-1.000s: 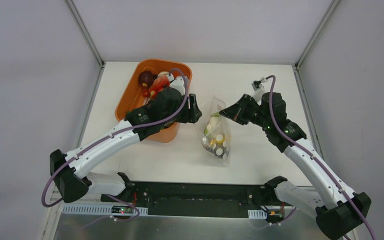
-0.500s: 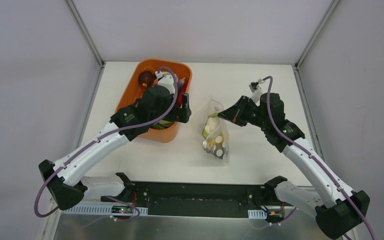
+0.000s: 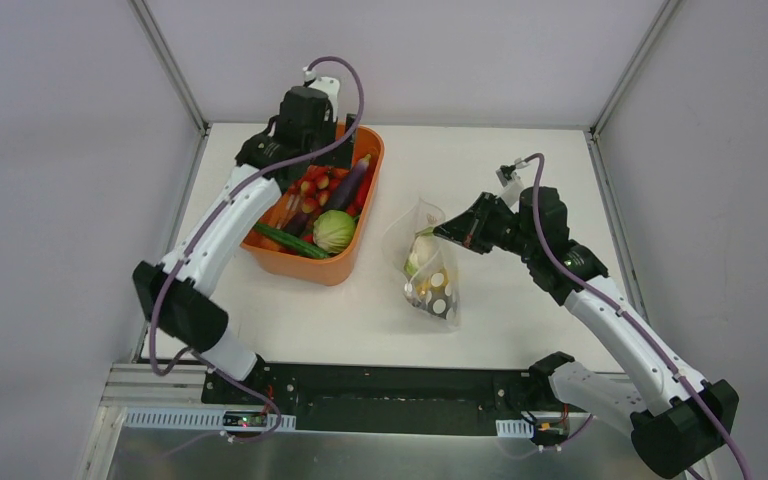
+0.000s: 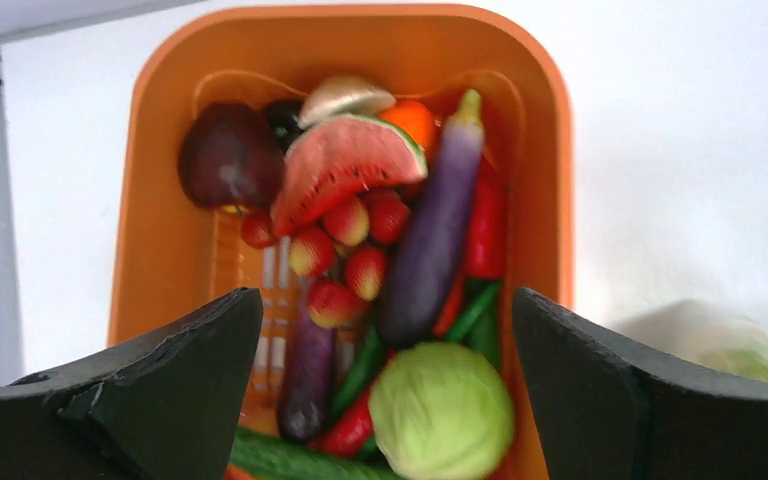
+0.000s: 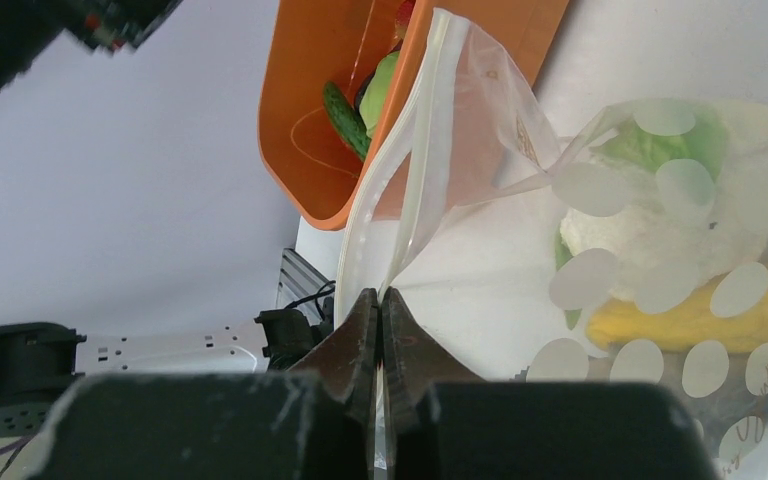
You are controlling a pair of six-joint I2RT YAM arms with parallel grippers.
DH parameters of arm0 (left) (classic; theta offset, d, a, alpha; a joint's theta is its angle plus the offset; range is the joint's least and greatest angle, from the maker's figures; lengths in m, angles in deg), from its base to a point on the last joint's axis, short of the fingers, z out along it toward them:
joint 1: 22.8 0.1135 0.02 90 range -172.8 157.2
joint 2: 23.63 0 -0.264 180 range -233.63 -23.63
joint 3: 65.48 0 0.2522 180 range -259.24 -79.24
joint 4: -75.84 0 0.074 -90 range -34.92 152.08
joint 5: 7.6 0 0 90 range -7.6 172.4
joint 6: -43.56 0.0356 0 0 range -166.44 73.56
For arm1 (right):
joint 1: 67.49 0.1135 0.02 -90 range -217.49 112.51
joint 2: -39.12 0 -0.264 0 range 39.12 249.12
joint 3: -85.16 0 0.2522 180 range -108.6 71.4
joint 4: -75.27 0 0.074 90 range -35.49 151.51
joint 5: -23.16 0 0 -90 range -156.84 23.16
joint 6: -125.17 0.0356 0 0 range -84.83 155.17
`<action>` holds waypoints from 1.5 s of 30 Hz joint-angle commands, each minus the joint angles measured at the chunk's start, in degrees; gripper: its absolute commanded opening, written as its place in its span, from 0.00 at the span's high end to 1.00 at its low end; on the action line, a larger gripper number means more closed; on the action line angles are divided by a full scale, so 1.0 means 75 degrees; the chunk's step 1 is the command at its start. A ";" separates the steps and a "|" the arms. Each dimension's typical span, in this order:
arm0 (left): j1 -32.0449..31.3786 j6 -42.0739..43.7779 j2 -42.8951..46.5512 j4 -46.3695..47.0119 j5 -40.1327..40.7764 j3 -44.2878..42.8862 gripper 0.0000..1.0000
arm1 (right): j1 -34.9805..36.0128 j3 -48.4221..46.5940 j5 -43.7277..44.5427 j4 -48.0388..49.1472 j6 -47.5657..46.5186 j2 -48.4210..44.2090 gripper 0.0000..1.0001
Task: Place the food in the zip-top bag and seal the zipper
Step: Pick up the fake fruit from the bin.
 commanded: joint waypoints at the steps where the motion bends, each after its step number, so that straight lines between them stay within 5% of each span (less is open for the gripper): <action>1: 0.0271 0.1146 -0.1430 -0.0288 0.0601 -0.1242 0.05 | -0.0004 -0.0011 -0.0177 0.0557 0.0135 -0.0106 1.00; 8: 0.0489 0.1400 -0.3767 -0.1309 0.0409 -0.3617 0.06 | -0.0012 -0.0032 -0.0202 0.0591 0.0146 0.0052 1.00; 27: 0.0489 0.1118 -0.5331 -0.1324 0.0753 -0.4159 0.21 | -0.0006 -0.0099 -0.0231 0.0511 0.0061 0.0187 1.00; 35: 0.0489 0.1400 -0.5369 -0.0818 0.1114 -0.3999 0.45 | -0.0006 -0.0090 -0.0241 0.0465 0.0023 0.0204 1.00; 45: 0.0489 0.1636 -0.4882 -0.0305 0.1512 -0.3499 0.88 | -0.0002 -0.0113 -0.0414 0.0502 0.0035 0.0325 1.00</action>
